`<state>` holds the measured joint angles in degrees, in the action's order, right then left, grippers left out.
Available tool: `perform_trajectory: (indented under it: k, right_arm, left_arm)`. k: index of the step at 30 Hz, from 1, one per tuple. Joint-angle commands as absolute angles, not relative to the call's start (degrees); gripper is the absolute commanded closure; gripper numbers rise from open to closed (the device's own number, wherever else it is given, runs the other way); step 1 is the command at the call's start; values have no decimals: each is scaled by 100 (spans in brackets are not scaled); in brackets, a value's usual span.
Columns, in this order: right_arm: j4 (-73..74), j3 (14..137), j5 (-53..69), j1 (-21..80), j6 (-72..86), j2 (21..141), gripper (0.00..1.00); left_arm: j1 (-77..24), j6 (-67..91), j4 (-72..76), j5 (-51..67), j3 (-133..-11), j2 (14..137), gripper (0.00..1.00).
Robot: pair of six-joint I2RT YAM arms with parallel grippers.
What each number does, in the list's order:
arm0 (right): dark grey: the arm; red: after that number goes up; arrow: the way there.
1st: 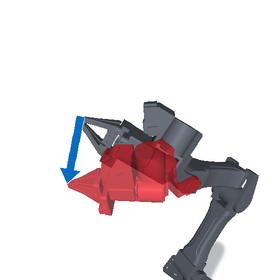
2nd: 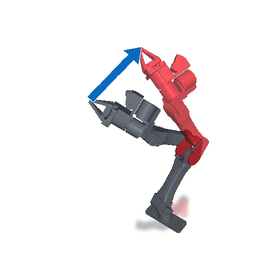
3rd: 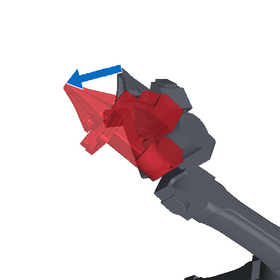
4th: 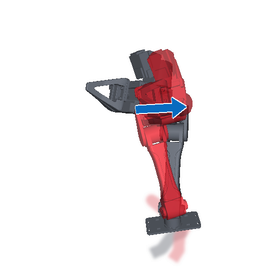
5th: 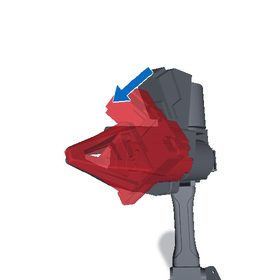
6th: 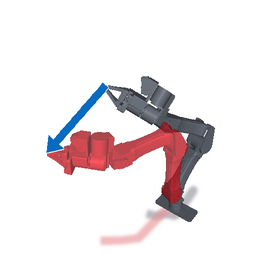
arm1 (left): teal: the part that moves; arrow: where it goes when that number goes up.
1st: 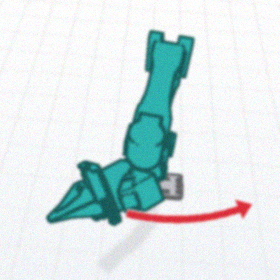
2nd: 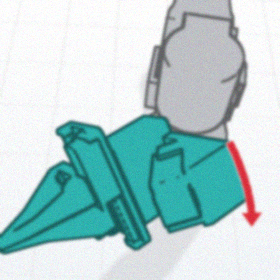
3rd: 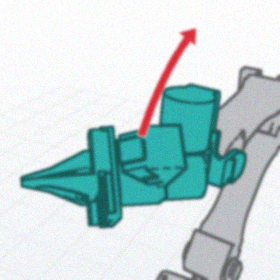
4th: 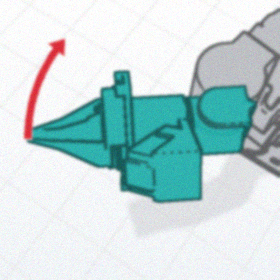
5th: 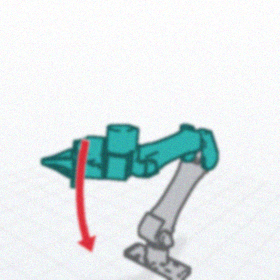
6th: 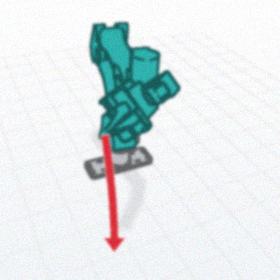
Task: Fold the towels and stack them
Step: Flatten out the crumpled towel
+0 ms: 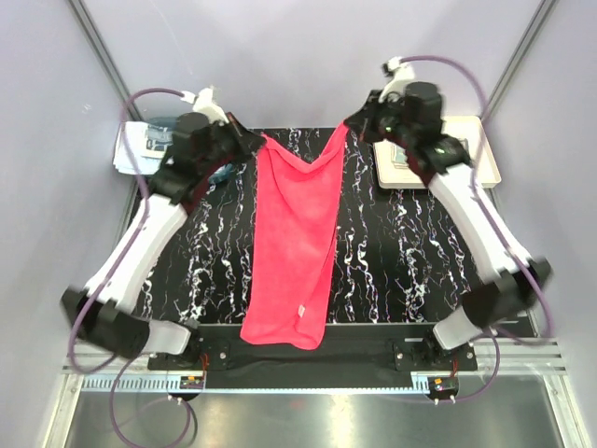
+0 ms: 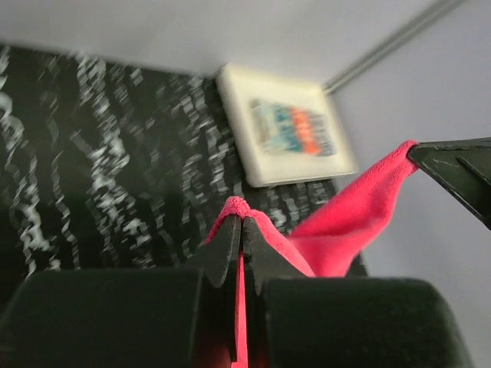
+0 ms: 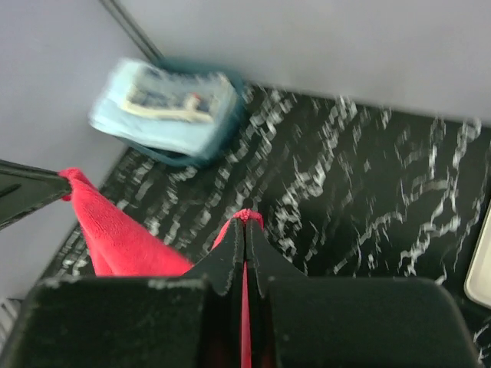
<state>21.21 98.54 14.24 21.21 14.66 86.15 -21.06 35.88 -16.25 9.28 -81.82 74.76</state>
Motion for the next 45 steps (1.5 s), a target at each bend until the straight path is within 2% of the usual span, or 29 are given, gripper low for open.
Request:
perform_trajectory:
  k: [1,6,11,16,22,26,32,38,45]
  right_arm:
    - [1478,9694,1397,1715,1537,9385,100]
    - [1336,10027,1407,1494,1582,10298,100]
    - [1766,10975,1318,1380,1617,11021,100]
    - [1758,11039,1345,1275,1635,11048,100]
    - [1653,10075,1572,1274,1661,9986,100]
    - [1635,9389,1827,1274,1740,8835,100]
    - [1854,8527,2354,1301,1872,6700,100]
    - [2425,8850,2944,1292,2065,5301,100]
    - [2874,9457,3269,1301,2241,4659,100]
  left_arm:
    - [-1829,3621,-924,826,-8147,8066,100]
    - [-1460,3639,-756,967,-8682,9218,100]
    - [-1169,3630,-896,1072,-9421,10149,100]
    - [-1028,3533,-853,1186,-9642,10240,100]
    - [-1160,3665,-677,1354,-8720,9204,100]
    - [-1458,3333,-931,1196,-8105,7801,100]
    - [-2433,2884,-1651,677,-7366,5647,100]
    - [-2918,3040,-1907,957,-7128,4090,100]
    - [-2927,3155,-2162,1529,-7891,3454,100]
